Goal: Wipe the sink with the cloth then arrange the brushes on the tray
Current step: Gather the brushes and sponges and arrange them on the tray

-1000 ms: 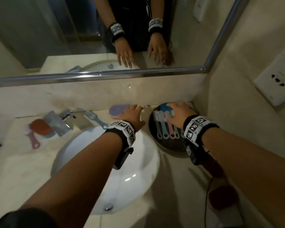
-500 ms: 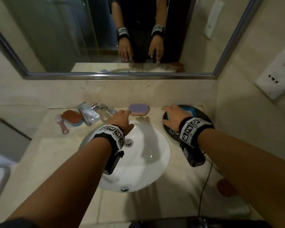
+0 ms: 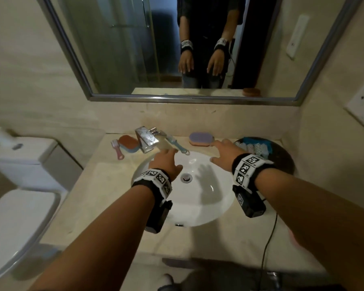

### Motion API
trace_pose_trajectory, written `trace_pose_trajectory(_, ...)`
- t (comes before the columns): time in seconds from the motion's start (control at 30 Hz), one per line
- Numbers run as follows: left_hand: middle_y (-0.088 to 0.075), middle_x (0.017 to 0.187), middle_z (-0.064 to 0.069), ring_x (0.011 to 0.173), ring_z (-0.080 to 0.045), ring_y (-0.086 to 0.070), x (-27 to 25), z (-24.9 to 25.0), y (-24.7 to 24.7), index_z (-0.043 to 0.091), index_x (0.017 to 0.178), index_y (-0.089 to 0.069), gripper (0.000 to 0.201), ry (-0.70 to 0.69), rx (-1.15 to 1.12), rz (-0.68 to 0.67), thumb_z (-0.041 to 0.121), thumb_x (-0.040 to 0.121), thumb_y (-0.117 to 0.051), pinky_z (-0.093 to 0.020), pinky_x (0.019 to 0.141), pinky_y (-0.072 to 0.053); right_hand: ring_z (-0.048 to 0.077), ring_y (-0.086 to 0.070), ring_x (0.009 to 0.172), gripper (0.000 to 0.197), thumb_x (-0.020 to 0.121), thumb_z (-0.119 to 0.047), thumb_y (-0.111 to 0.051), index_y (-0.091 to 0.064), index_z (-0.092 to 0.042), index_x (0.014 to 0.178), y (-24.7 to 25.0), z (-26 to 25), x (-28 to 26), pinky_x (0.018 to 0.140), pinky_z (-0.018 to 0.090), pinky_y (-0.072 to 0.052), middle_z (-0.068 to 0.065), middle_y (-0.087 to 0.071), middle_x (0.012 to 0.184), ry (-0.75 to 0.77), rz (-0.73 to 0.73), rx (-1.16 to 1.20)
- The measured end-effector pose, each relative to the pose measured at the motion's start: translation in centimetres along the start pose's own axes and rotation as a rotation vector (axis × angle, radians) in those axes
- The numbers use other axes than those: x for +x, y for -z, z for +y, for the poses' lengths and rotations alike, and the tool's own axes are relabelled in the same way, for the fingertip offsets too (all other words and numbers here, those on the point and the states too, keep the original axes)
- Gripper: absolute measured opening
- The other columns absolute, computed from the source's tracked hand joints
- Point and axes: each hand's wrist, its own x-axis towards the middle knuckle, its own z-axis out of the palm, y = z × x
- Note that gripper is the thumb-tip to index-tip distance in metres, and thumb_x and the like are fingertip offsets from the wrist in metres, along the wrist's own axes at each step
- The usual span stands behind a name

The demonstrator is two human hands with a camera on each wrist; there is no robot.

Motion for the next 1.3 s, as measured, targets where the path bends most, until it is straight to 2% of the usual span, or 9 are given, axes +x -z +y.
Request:
trace_pose_trajectory(0.13,-0.042,0.141,-0.006,0.127,-0.028,-0.043,0.7,-3.7,1.8,0.021,0.135,-0.042,0.054,0.036,-0.028,0.061,0.034,0.086,-0.059,-0.046,0.103,-0.041,0.031,-0.041,0.130,0.060,0.090,-0.034,-0.055,-0.030,-0.023,0.144,0.5,-3.0,2.0,0.107,0.039,-0.038,0.011,-0.029,0.149,0.048,0.017,0.021)
trace_pose_trajectory(0.23,-0.044,0.139,-0.007,0.126,-0.028,-0.043,1.6,-6.7,2.4,0.023,0.136,-0.042,0.055,0.070,-0.029,0.053,0.034,0.085,-0.060,-0.047,0.103,-0.040,0.029,-0.036,0.134,0.059,0.090,-0.033,-0.055,-0.031,-0.022,0.144,-0.5,-5.7,4.5,0.111,0.038,-0.034,0.009,-0.029,0.151,0.073,0.007,0.037)
trace_pose_trajectory(0.37,-0.040,0.142,-0.005,0.130,-0.029,-0.039,3.9,-11.1,3.1,0.023,0.137,-0.040,0.055,0.090,0.011,0.005,0.036,0.087,-0.057,-0.047,0.105,-0.037,0.030,-0.045,0.126,0.057,0.091,-0.032,-0.054,-0.032,-0.022,0.142,-2.3,-9.2,8.2,0.103,0.039,-0.041,0.012,-0.034,0.145,0.039,-0.040,0.048)
trace_pose_trajectory(0.5,-0.039,0.142,-0.008,0.127,-0.031,-0.041,7.1,-15.6,3.8,0.019,0.137,-0.038,0.056,0.092,0.030,-0.029,0.035,0.087,-0.058,-0.046,0.101,-0.041,0.034,-0.045,0.123,0.056,0.091,-0.031,-0.054,-0.032,-0.021,0.141,-3.5,-12.0,12.0,0.102,0.040,-0.042,0.014,-0.033,0.143,-0.018,-0.056,0.035)
trace_pose_trajectory(0.63,-0.038,0.143,-0.008,0.132,-0.032,-0.035,10.2,-19.2,3.8,0.022,0.136,-0.038,0.054,0.117,0.026,-0.080,0.035,0.087,-0.058,-0.047,0.100,-0.041,0.036,-0.048,0.120,0.057,0.088,-0.032,-0.055,-0.033,-0.020,0.139,-4.2,-13.9,15.0,0.101,0.045,-0.042,0.015,-0.040,0.137,-0.068,-0.072,0.040)
trace_pose_trajectory(0.8,-0.036,0.144,-0.007,0.130,-0.030,-0.037,12.9,-21.4,2.9,0.022,0.134,-0.040,0.051,0.096,-0.018,-0.097,0.030,0.087,-0.057,-0.045,0.101,-0.040,0.034,-0.045,0.124,0.056,0.087,-0.029,-0.055,-0.034,-0.021,0.139,-5.5,-14.5,17.5,0.104,0.044,-0.041,0.014,-0.039,0.139,-0.130,-0.108,0.032)
trace_pose_trajectory(1.0,-0.042,0.137,-0.008,0.120,-0.030,-0.046,14.5,-23.7,0.4,0.025,0.134,-0.040,0.051,0.140,-0.069,-0.170,0.029,0.086,-0.056,-0.045,0.099,-0.043,0.032,-0.042,0.128,0.056,0.090,-0.028,-0.051,-0.032,-0.018,0.142,-7.4,-14.0,20.0,0.103,0.038,-0.038,0.014,-0.037,0.142,-0.157,-0.152,-0.023)
trace_pose_trajectory(1.17,-0.042,0.136,-0.010,0.120,-0.031,-0.046,15.7,-25.3,-0.7,0.019,0.134,-0.040,0.052,0.213,-0.063,-0.200,0.028,0.086,-0.056,-0.046,0.099,-0.043,0.032,-0.040,0.128,0.056,0.090,-0.021,-0.051,-0.031,-0.019,0.142,-8.6,-12.5,22.5,0.105,0.038,-0.036,0.014,-0.035,0.143,-0.153,-0.179,-0.005)
trace_pose_trajectory(1.3,-0.040,0.141,-0.007,0.123,-0.028,-0.045,16.8,-26.0,-2.3,0.020,0.137,-0.038,0.054,0.247,-0.059,-0.238,0.026,0.086,-0.055,-0.044,0.100,-0.043,0.032,-0.041,0.128,0.056,0.089,-0.020,-0.051,-0.032,-0.019,0.142,-9.5,-11.2,24.1,0.106,0.037,-0.035,0.014,-0.035,0.143,-0.160,-0.187,-0.004)
